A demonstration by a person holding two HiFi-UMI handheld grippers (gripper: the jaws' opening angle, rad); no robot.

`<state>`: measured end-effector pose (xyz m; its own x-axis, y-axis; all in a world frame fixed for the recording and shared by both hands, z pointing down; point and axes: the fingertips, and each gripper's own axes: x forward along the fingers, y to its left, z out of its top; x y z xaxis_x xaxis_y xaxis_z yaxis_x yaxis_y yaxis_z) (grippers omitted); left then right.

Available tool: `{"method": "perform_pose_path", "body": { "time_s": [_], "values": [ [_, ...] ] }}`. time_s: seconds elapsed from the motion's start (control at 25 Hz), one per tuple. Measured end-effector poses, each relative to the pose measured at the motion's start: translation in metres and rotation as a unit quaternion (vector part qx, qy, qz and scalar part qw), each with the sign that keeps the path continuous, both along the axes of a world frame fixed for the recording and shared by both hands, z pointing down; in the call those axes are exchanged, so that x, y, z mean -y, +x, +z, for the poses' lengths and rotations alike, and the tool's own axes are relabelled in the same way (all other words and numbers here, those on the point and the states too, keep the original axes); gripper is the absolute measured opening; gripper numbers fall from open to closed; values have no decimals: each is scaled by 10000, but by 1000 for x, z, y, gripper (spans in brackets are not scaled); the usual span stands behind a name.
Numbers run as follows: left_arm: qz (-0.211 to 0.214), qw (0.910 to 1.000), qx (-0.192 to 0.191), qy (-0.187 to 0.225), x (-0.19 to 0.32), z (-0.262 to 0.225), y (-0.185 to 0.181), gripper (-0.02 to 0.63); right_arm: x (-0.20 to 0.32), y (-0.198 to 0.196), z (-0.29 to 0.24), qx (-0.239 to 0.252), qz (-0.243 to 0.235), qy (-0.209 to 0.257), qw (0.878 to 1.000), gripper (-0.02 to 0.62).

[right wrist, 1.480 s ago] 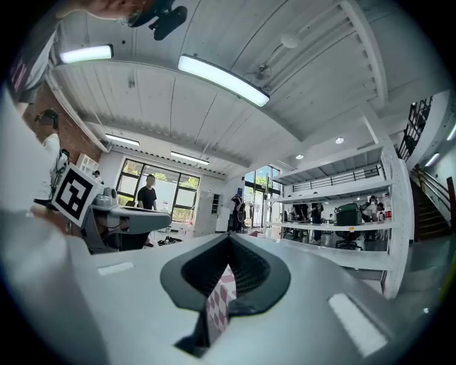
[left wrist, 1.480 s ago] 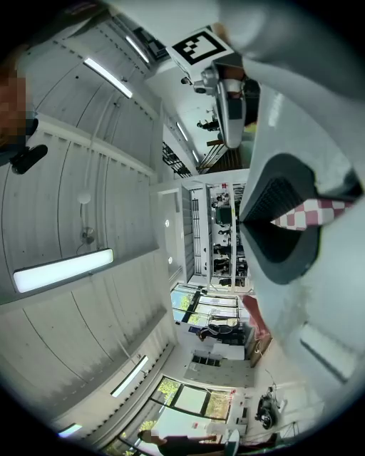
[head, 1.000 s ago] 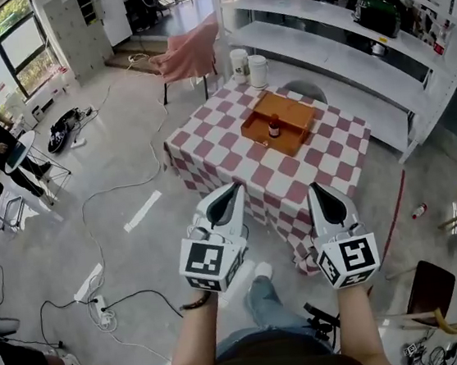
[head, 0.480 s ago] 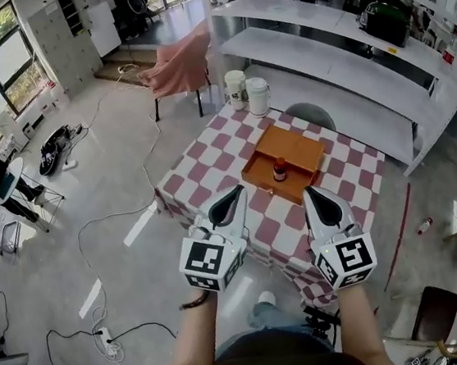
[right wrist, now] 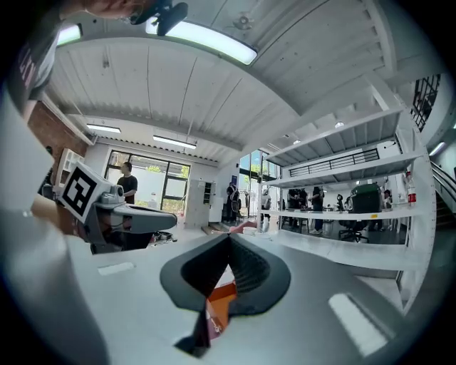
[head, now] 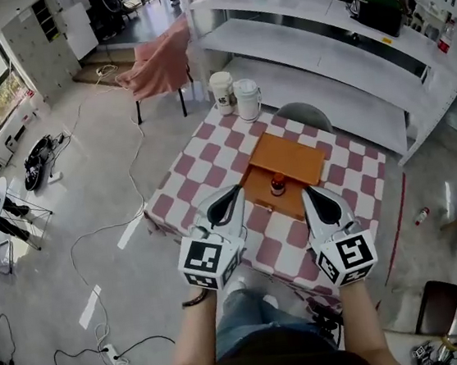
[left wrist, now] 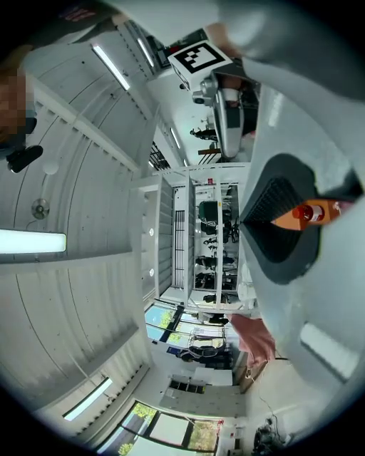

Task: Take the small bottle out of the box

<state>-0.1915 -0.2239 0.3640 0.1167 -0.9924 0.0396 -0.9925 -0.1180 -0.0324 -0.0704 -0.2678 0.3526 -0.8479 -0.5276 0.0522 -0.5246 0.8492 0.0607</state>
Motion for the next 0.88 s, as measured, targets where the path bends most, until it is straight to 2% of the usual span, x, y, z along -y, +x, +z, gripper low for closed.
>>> {"method": "perform_pose_path", "body": {
  "time_s": [0.12,0.32,0.56,0.64,0.88],
  "values": [
    [163,9998,-36,-53,19,5,-12,-8,14,-10,7,-79,152,-54,9998,2],
    [526,9985,-32,-144,58,14,-33,-8,45,-22,13,158,525,-240,9982,2],
    [922,9953,-87,-295,97,26,-53,-8,73,-37,27,212,932,-359,9948,5],
    [1041,9939,-184,-323,108,27,-56,-8,80,-43,30,217,930,-394,9946,144],
    [1341,9895,-283,-449,131,39,-64,-8,97,-52,50,-250,1198,-370,9918,161]
  ]
}}
